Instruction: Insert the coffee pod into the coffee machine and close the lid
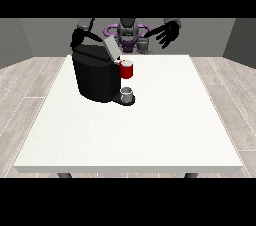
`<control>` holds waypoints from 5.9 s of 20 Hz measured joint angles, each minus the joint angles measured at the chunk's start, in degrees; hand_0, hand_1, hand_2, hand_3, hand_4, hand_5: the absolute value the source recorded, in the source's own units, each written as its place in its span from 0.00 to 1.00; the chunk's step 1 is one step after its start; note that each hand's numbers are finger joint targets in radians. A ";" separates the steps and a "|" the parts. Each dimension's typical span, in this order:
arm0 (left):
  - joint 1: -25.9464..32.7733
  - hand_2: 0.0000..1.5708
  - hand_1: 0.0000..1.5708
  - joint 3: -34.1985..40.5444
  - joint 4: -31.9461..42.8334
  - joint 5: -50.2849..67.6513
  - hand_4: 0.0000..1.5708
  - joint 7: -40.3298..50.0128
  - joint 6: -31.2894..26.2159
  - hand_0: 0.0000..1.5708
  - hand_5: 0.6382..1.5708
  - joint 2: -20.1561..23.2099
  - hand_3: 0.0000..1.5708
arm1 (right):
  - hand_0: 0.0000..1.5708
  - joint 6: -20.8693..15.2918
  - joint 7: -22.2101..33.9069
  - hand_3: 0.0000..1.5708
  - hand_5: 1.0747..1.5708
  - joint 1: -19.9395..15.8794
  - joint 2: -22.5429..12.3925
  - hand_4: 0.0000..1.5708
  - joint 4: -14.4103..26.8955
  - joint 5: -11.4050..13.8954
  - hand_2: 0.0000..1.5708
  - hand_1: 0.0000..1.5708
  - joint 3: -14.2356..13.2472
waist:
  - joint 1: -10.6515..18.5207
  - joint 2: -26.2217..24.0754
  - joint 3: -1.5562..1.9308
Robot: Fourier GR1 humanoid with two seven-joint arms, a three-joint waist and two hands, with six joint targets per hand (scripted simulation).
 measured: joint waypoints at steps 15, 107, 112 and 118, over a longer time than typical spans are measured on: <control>16.30 0.00 0.00 1.18 -5.60 10.51 0.23 1.99 -5.36 0.00 1.00 -7.68 0.00 | 0.00 7.60 5.37 0.00 1.00 -4.85 -5.90 0.00 -3.82 -2.53 0.00 0.00 -0.70 | 11.03 -9.43 0.14; 19.07 0.00 0.00 -18.43 -45.76 25.37 0.21 13.73 -5.82 0.00 1.00 -6.36 0.00 | 0.00 7.36 20.70 0.00 1.00 -51.51 -15.45 0.00 5.18 4.54 0.00 0.00 -4.93 | 36.44 25.25 0.44; 19.11 0.00 0.00 -17.22 -45.60 25.86 0.22 14.10 -5.67 0.00 1.00 -5.56 0.00 | 0.00 7.22 16.78 0.00 1.00 -54.10 -12.26 0.00 7.15 3.87 0.00 0.00 -3.74 | 34.60 25.18 0.20; 22.37 0.00 0.00 -14.85 -44.05 26.91 0.16 12.82 -5.53 0.00 1.00 -4.32 0.00 | 0.00 7.55 10.81 0.00 1.00 -51.11 -5.54 0.12 6.22 3.45 0.00 0.00 0.38 | 29.41 21.60 0.14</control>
